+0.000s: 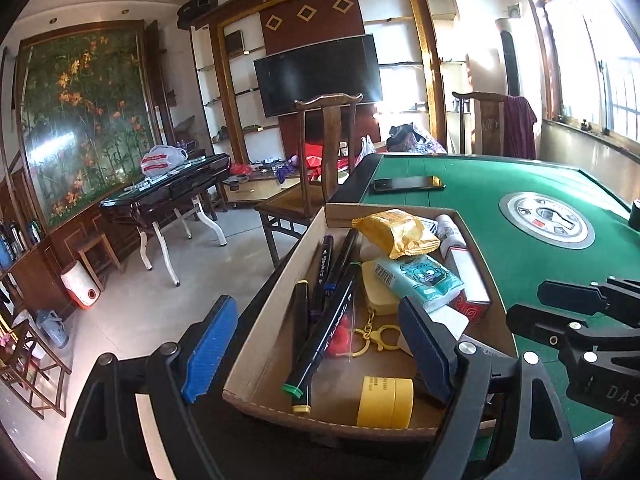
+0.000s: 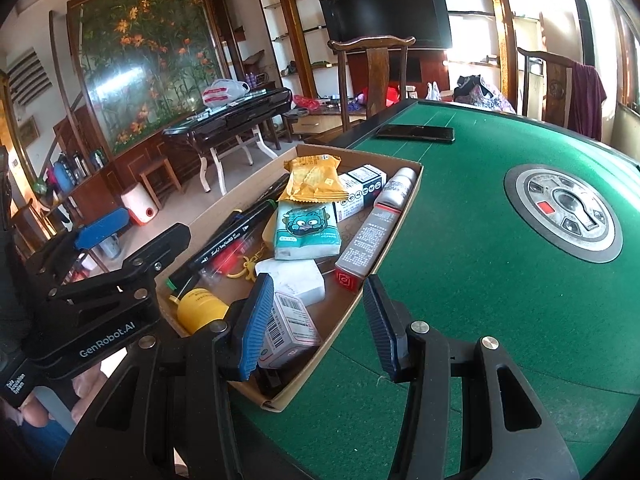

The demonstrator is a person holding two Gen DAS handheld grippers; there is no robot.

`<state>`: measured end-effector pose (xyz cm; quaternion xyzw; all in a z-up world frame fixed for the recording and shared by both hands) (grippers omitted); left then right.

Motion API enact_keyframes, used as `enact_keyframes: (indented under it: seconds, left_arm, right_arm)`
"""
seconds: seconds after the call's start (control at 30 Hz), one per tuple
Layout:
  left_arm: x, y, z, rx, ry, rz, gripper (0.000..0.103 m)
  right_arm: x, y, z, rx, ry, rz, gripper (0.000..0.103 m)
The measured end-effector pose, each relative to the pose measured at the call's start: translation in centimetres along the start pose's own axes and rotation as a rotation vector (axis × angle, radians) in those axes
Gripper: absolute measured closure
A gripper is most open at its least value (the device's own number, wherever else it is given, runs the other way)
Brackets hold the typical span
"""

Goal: Organize objects

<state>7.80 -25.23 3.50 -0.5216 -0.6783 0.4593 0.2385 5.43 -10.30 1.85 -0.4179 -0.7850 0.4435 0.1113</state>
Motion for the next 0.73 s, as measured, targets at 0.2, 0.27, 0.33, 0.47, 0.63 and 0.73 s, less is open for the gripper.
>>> enact_keyframes:
  seconds: [0.2,0.27,0.33,0.47,0.63,0.73]
  left_arm:
    - [-0.4,0.1,0.2,-0.012,-0.001,-0.012,0.02]
    - [-0.6,0.2,0.3,-0.015,-0.008,-0.014,0.02]
    - [-0.6,0.3,0.4,-0.019,-0.013,-0.013,0.02]
    - [-0.7,0.5,0.6,-0.028,-0.016,-0.006,0.02]
    - [-0.9,0.7,0.7,-0.037,-0.012,-0.012,0.021]
    - [-1.1,0.6,0.7,-0.034,-0.017,-0.019,0.021]
  right_arm:
    - [-0.2,0.1,0.2,-0.004,-0.005,-0.005,0.056]
    - [-0.2,0.1,0.2,-0.006,-0.007,-0.005,0.056]
    - [-0.2,0.2,0.2,-0.006,-0.008,-0.004,0.056]
    - [-0.2,0.3,0.2,-0.009,-0.01,-0.001,0.056]
    - [-0.3,0.4,0.3,-0.011,-0.012,0.003,0.056]
    - [-0.3,0.5,0.3,-0.01,-0.011,0.002,0.056]
Point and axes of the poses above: each gripper's, at about its wrist camera, not at the fingertips, and z roughly the way its jaws point, x to its right, y to its underside, the point moved 8 cm from there along z, roughly the way its jaws point, and after that the axes turned 1 degree about x, right-handed, at the moved point
